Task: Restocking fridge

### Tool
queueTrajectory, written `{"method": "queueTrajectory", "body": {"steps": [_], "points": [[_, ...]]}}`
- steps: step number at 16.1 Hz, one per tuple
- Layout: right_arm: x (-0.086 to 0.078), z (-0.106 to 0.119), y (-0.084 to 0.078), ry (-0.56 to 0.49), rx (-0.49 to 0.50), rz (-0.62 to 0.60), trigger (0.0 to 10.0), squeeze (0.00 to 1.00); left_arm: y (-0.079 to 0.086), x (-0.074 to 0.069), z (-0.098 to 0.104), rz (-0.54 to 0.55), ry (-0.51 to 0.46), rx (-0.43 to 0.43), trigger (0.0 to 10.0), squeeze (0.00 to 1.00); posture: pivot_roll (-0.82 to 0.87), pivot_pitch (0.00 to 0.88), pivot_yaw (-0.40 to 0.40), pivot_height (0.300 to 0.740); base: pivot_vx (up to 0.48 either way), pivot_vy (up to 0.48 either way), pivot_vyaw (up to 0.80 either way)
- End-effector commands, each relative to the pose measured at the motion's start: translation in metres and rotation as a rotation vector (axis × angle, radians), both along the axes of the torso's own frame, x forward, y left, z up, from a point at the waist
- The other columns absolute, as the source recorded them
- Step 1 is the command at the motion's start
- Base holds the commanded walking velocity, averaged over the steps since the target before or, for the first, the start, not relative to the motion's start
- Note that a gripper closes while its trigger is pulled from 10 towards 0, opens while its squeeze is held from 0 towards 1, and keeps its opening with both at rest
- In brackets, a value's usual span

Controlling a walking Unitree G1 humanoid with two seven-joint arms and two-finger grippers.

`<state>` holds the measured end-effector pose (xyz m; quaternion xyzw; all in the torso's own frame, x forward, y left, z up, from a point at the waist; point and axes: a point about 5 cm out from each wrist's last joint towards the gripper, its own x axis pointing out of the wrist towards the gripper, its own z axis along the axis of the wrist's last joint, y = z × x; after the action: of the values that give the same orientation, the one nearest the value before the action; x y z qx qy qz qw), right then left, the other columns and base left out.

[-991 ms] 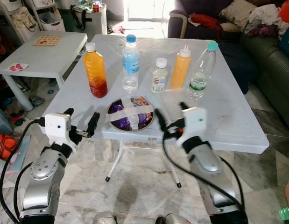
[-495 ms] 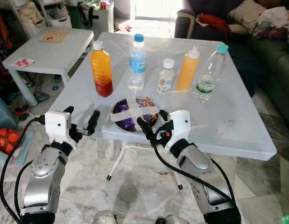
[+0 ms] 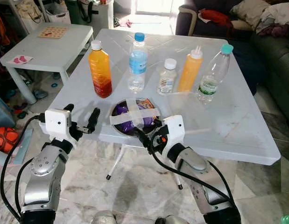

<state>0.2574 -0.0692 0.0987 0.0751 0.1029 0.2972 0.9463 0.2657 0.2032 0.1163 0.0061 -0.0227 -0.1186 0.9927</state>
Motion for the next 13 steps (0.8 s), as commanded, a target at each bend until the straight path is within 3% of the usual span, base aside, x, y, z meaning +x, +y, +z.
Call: {"method": "queueTrajectory", "body": {"steps": [1,4,8,13], "points": [[0.0,0.004,-0.001,-0.02,-0.012,0.008,10.0,0.0,0.002,0.002,0.001,-0.003,-0.003,0.009,10.0,0.0,0.13,0.0,-0.044,0.74,0.0,0.0,0.0],[-0.002,0.01,-0.008,-0.074,-0.059,-0.005,10.0,0.0,0.001,0.003,0.001,-0.004,-0.007,0.007,10.0,0.0,0.13,0.0,-0.043,0.74,0.0,0.0,0.0],[-0.012,0.007,-0.019,-0.035,-0.074,-0.011,10.0,0.0,0.001,0.003,0.003,-0.009,-0.012,0.01,10.0,0.0,0.12,0.0,-0.037,0.74,0.0,0.0,0.0],[-0.013,0.001,-0.022,0.038,-0.045,-0.026,10.0,0.0,-0.002,0.003,0.002,-0.016,-0.01,0.007,10.0,0.0,0.12,0.0,-0.038,0.74,0.0,0.0,0.0]]}}
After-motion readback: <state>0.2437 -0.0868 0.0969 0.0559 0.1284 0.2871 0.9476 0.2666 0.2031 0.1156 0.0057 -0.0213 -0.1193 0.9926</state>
